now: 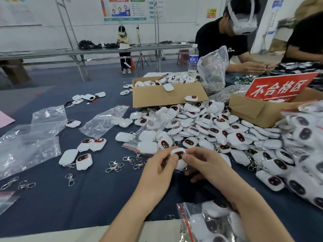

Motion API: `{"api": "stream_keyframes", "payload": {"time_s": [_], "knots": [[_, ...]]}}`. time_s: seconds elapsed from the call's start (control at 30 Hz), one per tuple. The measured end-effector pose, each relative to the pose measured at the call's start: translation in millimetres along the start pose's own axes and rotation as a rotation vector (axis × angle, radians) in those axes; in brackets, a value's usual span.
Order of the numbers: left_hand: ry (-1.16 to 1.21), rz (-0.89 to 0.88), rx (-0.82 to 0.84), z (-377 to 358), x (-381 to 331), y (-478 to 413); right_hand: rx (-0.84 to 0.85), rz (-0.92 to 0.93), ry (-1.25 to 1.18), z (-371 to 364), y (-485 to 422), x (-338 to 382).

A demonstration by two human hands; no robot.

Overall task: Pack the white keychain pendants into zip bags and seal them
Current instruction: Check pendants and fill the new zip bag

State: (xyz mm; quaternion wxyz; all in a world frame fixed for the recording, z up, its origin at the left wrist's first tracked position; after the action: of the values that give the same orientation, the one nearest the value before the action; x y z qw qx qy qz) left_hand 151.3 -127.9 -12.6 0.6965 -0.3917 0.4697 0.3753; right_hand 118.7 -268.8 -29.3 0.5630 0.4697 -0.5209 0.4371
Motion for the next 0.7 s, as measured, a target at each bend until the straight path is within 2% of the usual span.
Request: {"api": "stream_keyframes", "payload": {"time_s": [0.7], "knots": [[0.043,-0.035,0.032,-5.0,-5.9,-0.1,-0.021,0.015,0.032,3.1,1.7,2.0]]}}
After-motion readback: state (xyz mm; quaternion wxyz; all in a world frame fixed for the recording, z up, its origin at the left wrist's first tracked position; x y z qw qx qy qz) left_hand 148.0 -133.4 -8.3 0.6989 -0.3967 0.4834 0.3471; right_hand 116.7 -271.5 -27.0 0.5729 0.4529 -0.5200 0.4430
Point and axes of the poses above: each hand's wrist, its own y-axis away from the middle knuckle, its own z-axis out of the back of the hand, x = y × z, the point moved 9 cm from there along -y, towards the middle knuckle, and after that the axes turned 1 degree about -y, right-handed, at the moved point
